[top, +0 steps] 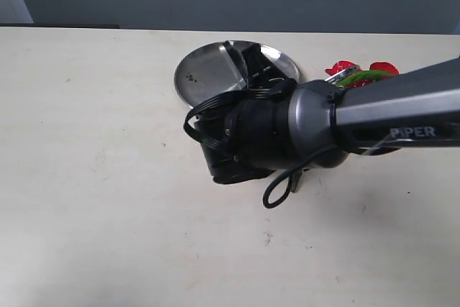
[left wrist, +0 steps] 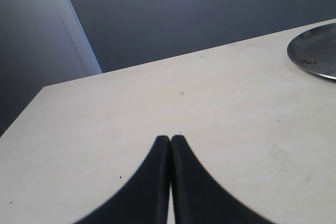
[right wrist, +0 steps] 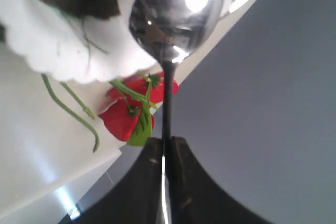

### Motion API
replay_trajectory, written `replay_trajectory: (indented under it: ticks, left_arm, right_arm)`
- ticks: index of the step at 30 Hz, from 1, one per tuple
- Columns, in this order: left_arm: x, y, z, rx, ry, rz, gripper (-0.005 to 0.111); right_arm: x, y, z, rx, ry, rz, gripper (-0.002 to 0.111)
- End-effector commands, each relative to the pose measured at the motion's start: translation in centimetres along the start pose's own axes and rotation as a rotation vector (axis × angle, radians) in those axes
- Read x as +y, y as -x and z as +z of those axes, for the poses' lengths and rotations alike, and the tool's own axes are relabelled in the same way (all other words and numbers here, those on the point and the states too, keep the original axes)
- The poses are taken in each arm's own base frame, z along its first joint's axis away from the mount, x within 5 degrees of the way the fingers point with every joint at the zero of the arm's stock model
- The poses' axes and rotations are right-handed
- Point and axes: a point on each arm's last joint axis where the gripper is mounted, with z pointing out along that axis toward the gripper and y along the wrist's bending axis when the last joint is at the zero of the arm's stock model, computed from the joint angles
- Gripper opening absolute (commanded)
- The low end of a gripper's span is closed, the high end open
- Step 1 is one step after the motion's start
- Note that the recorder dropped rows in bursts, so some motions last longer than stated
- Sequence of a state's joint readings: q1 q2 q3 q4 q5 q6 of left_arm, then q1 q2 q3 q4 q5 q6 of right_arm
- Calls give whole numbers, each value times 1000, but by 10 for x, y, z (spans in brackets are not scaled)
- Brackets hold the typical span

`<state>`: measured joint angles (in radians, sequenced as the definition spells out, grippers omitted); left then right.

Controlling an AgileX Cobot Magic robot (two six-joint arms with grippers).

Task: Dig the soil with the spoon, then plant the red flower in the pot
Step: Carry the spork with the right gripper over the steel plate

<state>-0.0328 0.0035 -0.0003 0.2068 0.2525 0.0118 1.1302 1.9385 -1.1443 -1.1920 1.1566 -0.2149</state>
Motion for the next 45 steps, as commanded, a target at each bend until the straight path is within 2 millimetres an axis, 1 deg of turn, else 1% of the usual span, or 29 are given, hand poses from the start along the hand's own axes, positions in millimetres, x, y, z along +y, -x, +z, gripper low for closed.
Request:
replay_trajectory:
  ticks: [1,5,8,10,13,17,20,24,27,30,32,34,38,42,45]
  left_arm:
    - [0,1,0,-12,1,-4,0]
    - [0,1,0,-12,1,-4,0]
    - [0,1,0,-12,1,-4,0]
    - [0,1,0,-12,1,-4,0]
    - [0,1,0,-12,1,-4,0]
    - [0,1,0,-12,1,-4,0]
    - [0,1,0,-12,1,-4,0]
    - [0,1,0,-12,1,-4,0]
    - [0,1,0,-12,1,-4,0]
    - [0,1,0,-12,1,-4,0]
    - [0,1,0,-12,1,-4,0]
    - [0,1,0,-12,1,-4,0]
    - [0,1,0,-12,1,-4,0]
    - [0,1,0,-12,1,-4,0]
    - [0,1,0,-12,1,-4,0]
  right_arm:
    - [-5,-12,-3,60,-2,61,-1]
    - [-4,-16,-10,12,39,95,-1]
    - [0,-12,-11,-40,90,73,-1]
    - [3,-8,-7,-52,109,38,-1]
    - [3,-3,1,-22,80,29,-1]
    - [-1,-3,5,42,9,46,-1]
    - [-3,-6,5,78,-14,69,-1]
    - [-3,-8,4,77,-10,77,-1]
    - [-2,-11,-1,59,22,109,-1]
    - [2,-12,-6,35,76,80,-1]
    - [4,-6,-5,-11,102,50,-1]
    - [4,0,-2,-29,82,35,-1]
    - [5,5,5,9,43,23,-1]
    - [1,-1,5,76,-3,92,-1]
    - [-2,-9,-7,46,11,149,-1]
